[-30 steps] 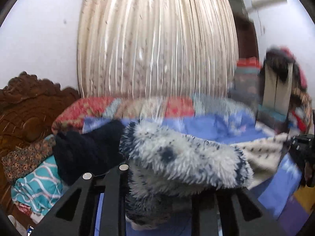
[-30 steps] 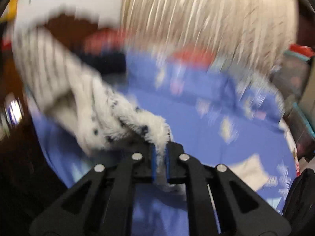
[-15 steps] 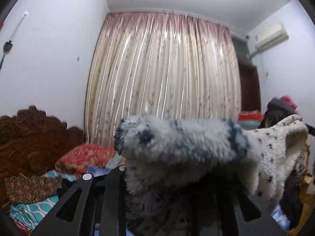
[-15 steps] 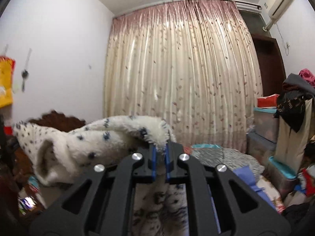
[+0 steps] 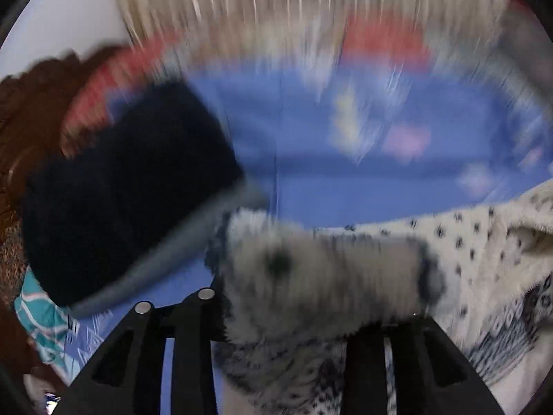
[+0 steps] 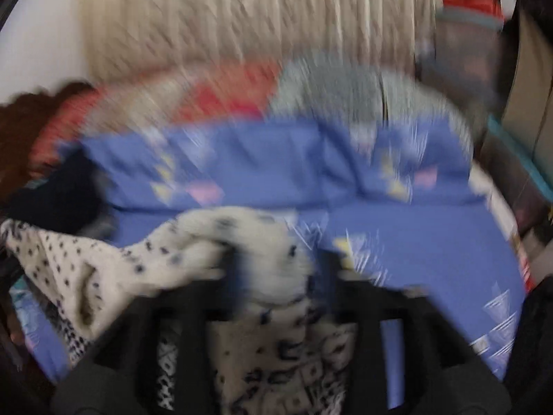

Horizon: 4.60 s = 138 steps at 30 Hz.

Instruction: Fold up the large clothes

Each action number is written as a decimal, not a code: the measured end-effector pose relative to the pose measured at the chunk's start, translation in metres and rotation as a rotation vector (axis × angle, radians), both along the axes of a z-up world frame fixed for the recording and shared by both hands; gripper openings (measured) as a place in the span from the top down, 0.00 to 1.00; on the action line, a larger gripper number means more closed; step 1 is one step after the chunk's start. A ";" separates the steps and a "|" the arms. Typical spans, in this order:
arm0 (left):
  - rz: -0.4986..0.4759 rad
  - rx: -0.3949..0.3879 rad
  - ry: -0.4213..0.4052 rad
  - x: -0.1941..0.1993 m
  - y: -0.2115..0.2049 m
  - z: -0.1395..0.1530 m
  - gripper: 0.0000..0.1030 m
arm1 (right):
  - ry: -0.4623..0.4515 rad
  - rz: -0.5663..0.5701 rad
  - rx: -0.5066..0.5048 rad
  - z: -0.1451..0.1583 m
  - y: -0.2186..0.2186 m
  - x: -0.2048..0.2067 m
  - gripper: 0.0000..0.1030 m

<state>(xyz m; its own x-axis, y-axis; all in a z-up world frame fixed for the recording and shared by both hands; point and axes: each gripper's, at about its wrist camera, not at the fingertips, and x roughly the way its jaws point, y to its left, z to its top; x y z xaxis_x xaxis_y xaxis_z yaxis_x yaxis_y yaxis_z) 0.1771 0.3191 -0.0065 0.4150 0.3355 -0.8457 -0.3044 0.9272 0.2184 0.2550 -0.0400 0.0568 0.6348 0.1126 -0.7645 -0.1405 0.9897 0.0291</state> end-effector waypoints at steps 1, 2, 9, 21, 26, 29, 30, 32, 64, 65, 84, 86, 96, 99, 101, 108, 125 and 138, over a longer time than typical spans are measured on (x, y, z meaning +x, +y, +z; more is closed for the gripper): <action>0.016 -0.013 0.088 0.013 0.004 -0.036 0.45 | 0.058 -0.015 -0.002 -0.031 -0.001 0.011 0.41; 0.028 -0.009 0.116 0.017 0.007 -0.051 0.45 | 0.089 -0.020 0.017 -0.047 -0.003 0.006 0.41; -0.032 0.036 0.048 0.006 0.016 -0.062 0.31 | 0.062 0.015 0.071 -0.099 -0.082 -0.065 0.18; -0.041 -0.137 -0.089 -0.068 0.046 -0.014 0.28 | 0.180 -0.155 -0.088 -0.104 -0.173 -0.104 0.96; -0.208 -0.158 -0.101 -0.083 0.007 -0.003 0.28 | 0.077 -0.328 -0.607 -0.065 -0.200 -0.039 0.09; -0.335 -0.229 -0.061 -0.077 -0.025 -0.014 0.28 | 0.023 -0.248 -0.454 -0.052 -0.172 -0.047 0.13; -0.373 -0.239 -0.032 -0.071 -0.035 -0.023 0.28 | -0.022 -0.195 -0.372 -0.046 -0.155 -0.054 0.17; -0.443 -0.225 0.038 -0.059 -0.059 -0.045 0.28 | -0.029 0.017 -0.095 -0.041 -0.104 -0.061 0.27; -0.055 -0.245 -0.004 -0.158 0.055 -0.054 0.23 | 0.002 -0.327 0.401 -0.101 -0.211 -0.184 0.18; -0.047 -0.272 0.020 -0.173 0.057 -0.059 0.23 | 0.018 -0.334 0.351 -0.107 -0.214 -0.188 0.15; 0.001 -0.289 0.090 -0.285 0.042 -0.045 0.23 | -0.062 -0.758 0.156 -0.051 -0.366 -0.170 0.26; -0.002 -0.290 0.102 -0.288 0.041 -0.048 0.23 | -0.060 -0.563 0.356 -0.053 -0.332 -0.204 0.26; -0.043 -0.353 0.153 -0.302 0.029 -0.069 0.22 | 0.270 0.117 0.508 -0.145 -0.091 -0.315 0.24; -0.036 -0.320 0.191 -0.310 0.022 -0.081 0.25 | 0.347 0.130 0.450 -0.161 -0.068 -0.319 0.80; -0.047 -0.387 0.182 -0.317 0.018 -0.081 0.60 | 0.339 0.130 0.478 -0.148 -0.075 -0.322 0.93; -0.183 -0.477 0.127 -0.348 -0.023 -0.044 0.69 | 0.157 0.132 0.318 -0.041 -0.120 -0.351 0.93; -0.082 -0.449 0.006 -0.371 0.035 -0.035 0.66 | 0.101 -0.119 0.235 -0.037 -0.162 -0.339 0.38; 0.180 -0.293 -0.109 -0.411 0.141 -0.034 0.57 | 0.000 0.960 -0.235 -0.081 0.333 -0.317 0.23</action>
<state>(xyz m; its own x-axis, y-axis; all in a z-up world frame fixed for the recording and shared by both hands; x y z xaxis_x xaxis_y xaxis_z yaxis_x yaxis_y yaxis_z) -0.2337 0.4598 -0.0400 0.4643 0.1609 -0.8710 -0.4752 0.8751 -0.0916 -0.0618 0.2926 -0.0243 0.3532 0.4251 -0.8334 -0.8865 0.4366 -0.1530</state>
